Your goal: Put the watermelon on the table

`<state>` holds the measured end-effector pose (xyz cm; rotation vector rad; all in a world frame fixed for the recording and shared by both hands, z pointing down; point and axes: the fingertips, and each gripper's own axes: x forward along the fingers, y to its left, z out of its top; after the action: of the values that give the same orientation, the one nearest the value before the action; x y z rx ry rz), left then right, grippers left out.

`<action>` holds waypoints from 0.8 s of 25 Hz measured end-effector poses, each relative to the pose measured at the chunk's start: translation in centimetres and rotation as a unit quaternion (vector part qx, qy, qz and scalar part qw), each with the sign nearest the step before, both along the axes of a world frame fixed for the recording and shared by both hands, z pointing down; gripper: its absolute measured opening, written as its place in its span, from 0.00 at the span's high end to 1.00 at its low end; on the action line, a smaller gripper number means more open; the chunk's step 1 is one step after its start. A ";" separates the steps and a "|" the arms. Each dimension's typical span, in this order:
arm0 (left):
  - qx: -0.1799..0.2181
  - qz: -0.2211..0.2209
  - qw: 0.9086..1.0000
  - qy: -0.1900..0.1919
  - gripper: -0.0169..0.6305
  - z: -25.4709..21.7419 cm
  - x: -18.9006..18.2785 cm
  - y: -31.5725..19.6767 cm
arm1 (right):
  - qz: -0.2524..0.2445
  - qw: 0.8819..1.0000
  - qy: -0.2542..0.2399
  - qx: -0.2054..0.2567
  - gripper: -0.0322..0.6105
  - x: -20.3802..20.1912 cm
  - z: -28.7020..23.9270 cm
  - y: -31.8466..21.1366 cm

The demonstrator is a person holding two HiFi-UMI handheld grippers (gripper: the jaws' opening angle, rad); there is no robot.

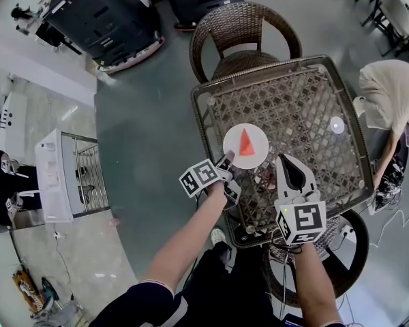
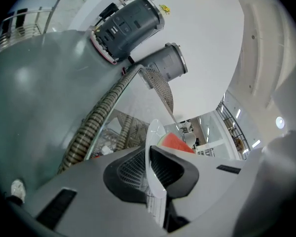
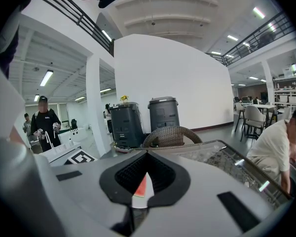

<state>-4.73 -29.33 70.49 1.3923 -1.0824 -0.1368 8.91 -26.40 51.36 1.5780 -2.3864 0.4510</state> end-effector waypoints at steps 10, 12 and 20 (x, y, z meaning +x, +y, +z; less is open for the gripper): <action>0.013 0.072 0.984 -0.161 0.89 0.3 -0.1 0.0 | -0.002 1.000 -0.003 0.001 0.95 -0.2 0.2 0.6; 0.013 0.083 0.979 -0.187 0.87 0.4 -0.3 0.1 | -0.001 1.000 -0.003 0.001 0.95 -0.1 0.1 0.6; 0.025 0.120 0.960 -0.253 0.85 0.3 -0.3 0.1 | 0.000 1.000 -0.006 0.002 0.95 0.0 -0.2 0.8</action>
<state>-5.00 -29.22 70.82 1.6385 -1.3173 0.3927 8.89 -25.62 51.20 1.5818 -2.3986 0.4570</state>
